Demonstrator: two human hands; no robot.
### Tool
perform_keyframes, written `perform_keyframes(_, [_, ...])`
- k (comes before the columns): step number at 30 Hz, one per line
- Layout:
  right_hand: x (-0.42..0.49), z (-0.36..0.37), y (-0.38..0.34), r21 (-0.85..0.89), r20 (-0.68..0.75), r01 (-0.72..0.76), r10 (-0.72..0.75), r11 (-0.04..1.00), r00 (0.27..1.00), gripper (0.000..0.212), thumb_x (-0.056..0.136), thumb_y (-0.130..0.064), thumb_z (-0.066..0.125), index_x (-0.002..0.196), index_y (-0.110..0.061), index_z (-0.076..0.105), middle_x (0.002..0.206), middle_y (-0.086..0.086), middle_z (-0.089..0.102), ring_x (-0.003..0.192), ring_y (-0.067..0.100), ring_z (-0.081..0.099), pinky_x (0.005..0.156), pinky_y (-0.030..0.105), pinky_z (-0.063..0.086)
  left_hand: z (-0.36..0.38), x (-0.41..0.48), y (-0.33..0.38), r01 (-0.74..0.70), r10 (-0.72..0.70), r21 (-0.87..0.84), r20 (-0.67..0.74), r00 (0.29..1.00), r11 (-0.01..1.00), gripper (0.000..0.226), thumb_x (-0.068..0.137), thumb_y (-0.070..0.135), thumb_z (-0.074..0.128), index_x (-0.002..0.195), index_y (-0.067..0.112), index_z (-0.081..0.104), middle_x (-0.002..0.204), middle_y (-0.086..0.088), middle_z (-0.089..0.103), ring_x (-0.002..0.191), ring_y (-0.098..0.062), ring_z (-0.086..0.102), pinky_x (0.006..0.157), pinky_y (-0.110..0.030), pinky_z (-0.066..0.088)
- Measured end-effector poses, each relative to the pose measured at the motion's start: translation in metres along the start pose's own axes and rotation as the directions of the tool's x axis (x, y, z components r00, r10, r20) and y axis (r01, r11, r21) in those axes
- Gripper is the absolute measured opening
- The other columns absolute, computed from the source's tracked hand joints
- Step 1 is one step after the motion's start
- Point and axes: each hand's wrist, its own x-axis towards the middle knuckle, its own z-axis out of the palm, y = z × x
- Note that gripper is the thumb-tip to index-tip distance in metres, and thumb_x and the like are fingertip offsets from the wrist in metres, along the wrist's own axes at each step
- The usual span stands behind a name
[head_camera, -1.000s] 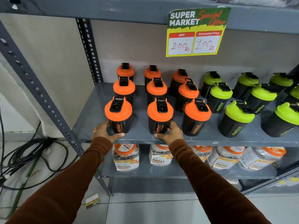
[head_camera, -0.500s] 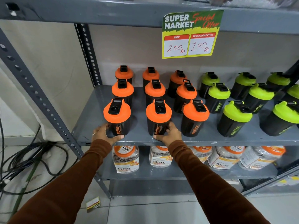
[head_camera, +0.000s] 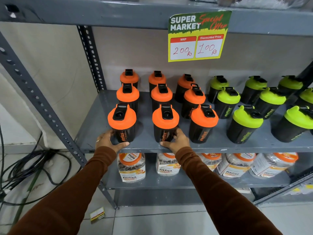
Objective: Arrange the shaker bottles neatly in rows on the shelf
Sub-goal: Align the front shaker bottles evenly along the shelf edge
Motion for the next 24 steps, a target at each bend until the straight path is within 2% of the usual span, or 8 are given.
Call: perform_keyframes(24, [0.0007, 0.0003, 0.0026, 0.005, 0.013, 0.001, -0.001, 1.0, 1.0, 0.061, 0.067, -0.011, 0.08, 0.118, -0.007, 0.048, 0.128, 0.013, 0.059, 0.121, 0.03, 0.052, 0.105, 0.041, 0.04, -0.0012, -0.0001, -0.0006, -0.01, 0.009, 0.038, 0.023, 1.0, 0.999, 0.074, 0.055, 0.036, 0.085, 0.116, 0.009, 0.054, 0.123, -0.018, 0.058, 0.116, -0.037, 0.05, 0.096, -0.055, 0.043])
